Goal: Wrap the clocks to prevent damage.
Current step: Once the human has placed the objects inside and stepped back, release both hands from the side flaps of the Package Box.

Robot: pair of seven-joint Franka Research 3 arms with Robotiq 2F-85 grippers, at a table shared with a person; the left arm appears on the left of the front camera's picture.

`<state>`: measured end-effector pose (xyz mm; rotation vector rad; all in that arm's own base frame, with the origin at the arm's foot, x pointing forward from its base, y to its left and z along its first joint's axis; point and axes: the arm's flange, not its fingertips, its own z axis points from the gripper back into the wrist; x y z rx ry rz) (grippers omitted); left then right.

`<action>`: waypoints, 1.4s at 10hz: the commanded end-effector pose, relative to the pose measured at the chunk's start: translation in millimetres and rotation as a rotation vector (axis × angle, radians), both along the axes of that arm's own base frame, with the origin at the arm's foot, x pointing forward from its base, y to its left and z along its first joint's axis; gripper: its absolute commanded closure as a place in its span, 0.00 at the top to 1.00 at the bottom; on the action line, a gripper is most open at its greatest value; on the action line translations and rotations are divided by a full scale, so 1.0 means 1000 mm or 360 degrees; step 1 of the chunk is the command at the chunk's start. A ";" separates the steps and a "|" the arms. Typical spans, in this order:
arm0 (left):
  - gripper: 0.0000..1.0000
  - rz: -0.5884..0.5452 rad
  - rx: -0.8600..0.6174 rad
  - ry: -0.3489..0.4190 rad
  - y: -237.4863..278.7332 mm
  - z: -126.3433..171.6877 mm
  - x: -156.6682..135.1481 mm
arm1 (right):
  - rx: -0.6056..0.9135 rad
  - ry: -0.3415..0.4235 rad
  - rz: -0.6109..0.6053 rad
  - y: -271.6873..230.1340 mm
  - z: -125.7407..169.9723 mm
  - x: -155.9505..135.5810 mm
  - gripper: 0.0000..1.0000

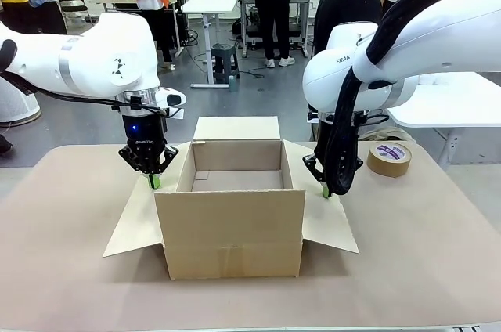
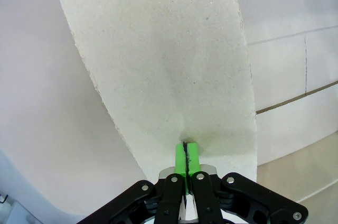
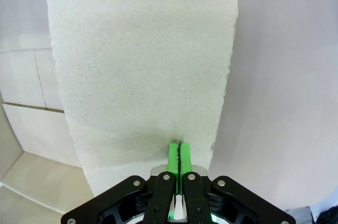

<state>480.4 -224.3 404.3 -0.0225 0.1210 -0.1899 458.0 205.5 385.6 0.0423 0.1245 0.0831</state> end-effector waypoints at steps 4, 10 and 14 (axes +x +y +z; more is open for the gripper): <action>0.00 -0.0001 0.0004 0.0004 0.000 -0.001 -0.001 | -0.0022 -0.0005 -0.0014 0.001 -0.001 -0.001 0.01; 0.00 -0.0001 0.0004 0.0004 0.000 -0.001 -0.001 | -0.0022 -0.0005 -0.0014 0.001 -0.001 -0.001 0.01; 0.00 -0.0001 0.0004 0.0004 0.000 -0.001 -0.001 | -0.0022 -0.0005 -0.0014 0.001 -0.001 -0.001 0.01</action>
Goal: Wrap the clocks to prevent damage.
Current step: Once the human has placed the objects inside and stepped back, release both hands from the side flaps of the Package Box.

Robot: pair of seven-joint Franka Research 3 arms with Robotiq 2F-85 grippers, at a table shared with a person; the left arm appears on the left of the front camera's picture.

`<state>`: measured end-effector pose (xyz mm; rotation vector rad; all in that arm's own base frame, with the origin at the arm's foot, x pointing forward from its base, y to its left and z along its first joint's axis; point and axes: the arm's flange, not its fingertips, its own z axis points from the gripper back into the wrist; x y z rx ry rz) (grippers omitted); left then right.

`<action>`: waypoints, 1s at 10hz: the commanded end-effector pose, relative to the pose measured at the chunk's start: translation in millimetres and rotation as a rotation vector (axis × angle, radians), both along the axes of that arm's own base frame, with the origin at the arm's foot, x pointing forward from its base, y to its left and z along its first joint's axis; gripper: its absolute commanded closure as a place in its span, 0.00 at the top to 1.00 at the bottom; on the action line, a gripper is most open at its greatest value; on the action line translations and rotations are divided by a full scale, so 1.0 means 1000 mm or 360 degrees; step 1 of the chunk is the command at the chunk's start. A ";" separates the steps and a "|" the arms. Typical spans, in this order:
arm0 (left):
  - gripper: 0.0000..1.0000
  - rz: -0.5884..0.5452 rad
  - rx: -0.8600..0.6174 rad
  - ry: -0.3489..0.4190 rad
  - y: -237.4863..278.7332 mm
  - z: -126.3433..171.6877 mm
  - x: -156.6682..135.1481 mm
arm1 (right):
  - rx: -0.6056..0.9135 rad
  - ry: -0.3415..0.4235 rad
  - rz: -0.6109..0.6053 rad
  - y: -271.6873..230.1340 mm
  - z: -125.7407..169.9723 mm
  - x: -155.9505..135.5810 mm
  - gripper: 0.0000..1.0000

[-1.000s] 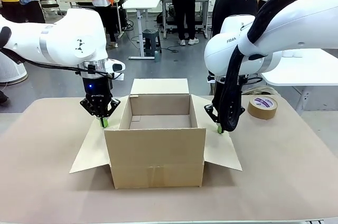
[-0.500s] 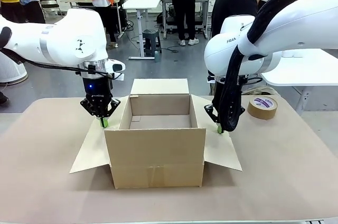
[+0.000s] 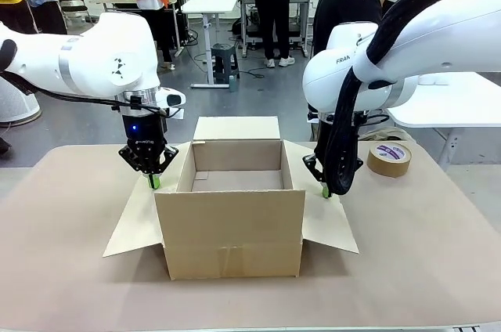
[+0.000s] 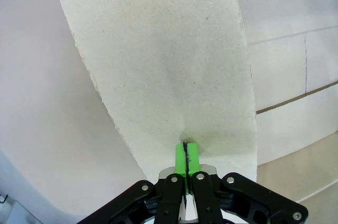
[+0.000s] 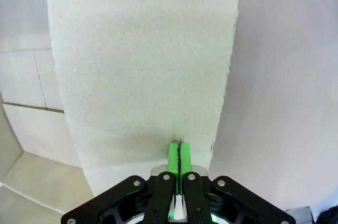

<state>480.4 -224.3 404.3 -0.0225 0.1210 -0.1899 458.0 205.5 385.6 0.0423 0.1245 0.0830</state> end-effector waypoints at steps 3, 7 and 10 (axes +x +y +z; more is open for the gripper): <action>0.00 -0.0001 0.0004 0.0004 0.000 -0.001 -0.001 | -0.0022 -0.0005 -0.0014 0.001 -0.001 -0.001 0.01; 0.00 -0.0001 0.0004 0.0004 0.000 -0.001 -0.001 | -0.0022 -0.0005 -0.0014 0.001 -0.001 -0.001 0.01; 0.00 -0.0001 0.0004 0.0004 0.000 -0.001 -0.001 | -0.0022 -0.0005 -0.0014 0.001 -0.001 -0.001 0.01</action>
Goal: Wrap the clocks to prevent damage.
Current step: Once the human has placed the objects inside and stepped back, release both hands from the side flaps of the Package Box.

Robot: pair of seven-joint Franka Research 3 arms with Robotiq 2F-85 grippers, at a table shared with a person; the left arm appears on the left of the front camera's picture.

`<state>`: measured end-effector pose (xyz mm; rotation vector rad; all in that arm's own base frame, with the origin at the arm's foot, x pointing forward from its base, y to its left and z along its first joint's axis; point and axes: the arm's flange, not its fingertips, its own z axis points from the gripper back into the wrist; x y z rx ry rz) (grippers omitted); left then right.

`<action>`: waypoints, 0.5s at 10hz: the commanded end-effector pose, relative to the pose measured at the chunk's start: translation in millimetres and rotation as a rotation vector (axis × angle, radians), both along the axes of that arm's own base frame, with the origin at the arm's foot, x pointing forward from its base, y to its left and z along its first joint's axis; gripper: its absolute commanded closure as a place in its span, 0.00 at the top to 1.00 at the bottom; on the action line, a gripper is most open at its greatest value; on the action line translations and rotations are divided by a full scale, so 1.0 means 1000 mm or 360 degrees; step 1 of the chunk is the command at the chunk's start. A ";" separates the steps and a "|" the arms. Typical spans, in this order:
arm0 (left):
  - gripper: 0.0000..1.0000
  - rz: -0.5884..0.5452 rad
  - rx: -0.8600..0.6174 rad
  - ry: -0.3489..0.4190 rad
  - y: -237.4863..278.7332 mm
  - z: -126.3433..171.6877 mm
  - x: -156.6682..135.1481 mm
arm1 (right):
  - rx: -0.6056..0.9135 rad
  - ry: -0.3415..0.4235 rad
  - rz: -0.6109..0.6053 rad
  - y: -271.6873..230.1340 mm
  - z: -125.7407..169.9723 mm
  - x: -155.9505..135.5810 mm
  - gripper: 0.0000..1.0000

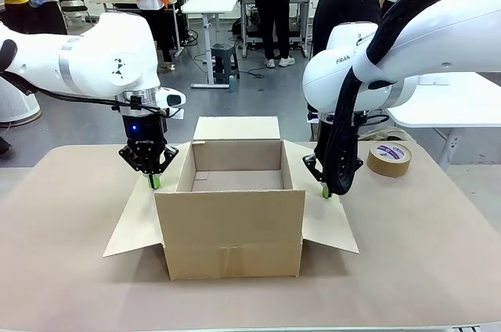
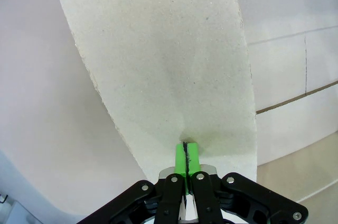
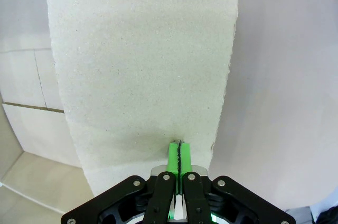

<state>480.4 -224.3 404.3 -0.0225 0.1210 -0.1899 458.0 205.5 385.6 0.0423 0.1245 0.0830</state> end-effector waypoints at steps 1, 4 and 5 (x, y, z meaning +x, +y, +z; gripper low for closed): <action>0.00 -0.0001 0.0004 0.0004 0.000 -0.001 -0.001 | -0.0022 -0.0005 -0.0014 0.001 -0.001 -0.001 0.01; 0.00 -0.0001 0.0004 0.0004 0.000 -0.001 -0.001 | -0.0022 -0.0005 -0.0014 0.001 -0.001 -0.001 0.01; 0.00 -0.0001 0.0004 0.0004 0.000 -0.001 -0.001 | -0.0022 -0.0005 -0.0014 0.001 -0.001 -0.001 0.01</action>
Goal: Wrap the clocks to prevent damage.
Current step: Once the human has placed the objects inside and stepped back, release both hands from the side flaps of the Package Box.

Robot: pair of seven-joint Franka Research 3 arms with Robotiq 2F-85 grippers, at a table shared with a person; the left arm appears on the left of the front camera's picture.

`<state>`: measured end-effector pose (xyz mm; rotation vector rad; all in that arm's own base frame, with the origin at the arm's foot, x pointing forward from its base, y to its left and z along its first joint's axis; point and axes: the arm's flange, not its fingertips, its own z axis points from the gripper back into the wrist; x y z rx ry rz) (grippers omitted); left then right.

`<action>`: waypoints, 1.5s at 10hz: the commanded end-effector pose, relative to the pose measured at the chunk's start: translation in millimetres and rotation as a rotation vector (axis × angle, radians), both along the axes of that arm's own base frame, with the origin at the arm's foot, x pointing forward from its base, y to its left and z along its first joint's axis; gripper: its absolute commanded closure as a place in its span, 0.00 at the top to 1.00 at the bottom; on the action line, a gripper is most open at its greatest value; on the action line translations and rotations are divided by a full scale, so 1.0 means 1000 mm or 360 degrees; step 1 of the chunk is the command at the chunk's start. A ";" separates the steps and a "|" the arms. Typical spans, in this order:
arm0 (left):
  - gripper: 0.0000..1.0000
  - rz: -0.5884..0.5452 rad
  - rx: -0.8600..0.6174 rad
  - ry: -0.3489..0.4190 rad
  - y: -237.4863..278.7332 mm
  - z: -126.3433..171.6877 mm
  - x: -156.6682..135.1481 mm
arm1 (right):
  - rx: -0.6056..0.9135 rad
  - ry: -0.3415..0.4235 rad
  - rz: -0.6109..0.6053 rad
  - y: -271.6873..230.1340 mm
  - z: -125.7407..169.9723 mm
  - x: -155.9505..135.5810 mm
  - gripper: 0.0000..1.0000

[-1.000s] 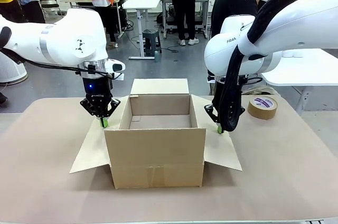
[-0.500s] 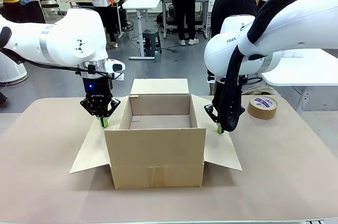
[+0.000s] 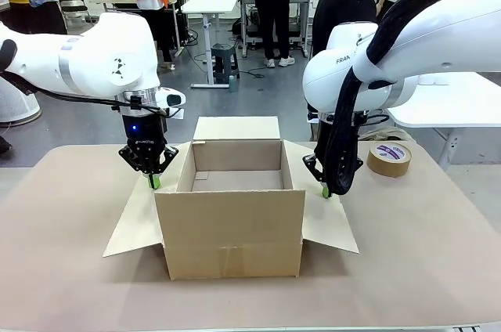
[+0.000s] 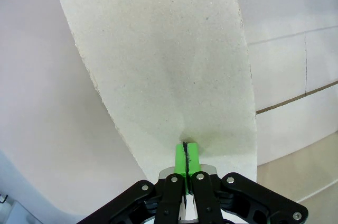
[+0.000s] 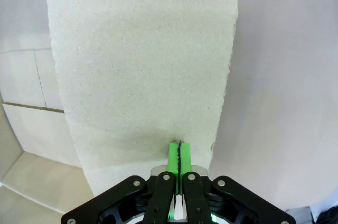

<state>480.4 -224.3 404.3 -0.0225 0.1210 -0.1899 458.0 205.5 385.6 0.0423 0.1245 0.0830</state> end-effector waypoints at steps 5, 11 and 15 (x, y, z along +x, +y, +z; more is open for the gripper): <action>0.00 -0.0001 0.0004 0.0004 0.000 -0.001 -0.001 | -0.0022 -0.0005 -0.0014 0.001 -0.001 -0.001 0.01; 0.00 -0.0001 0.0004 0.0004 0.000 -0.001 -0.001 | -0.0022 -0.0005 -0.0014 0.001 -0.001 -0.001 0.01; 0.00 -0.0001 0.0004 0.0004 0.000 -0.001 -0.001 | -0.0022 -0.0005 -0.0014 0.001 -0.001 -0.001 0.01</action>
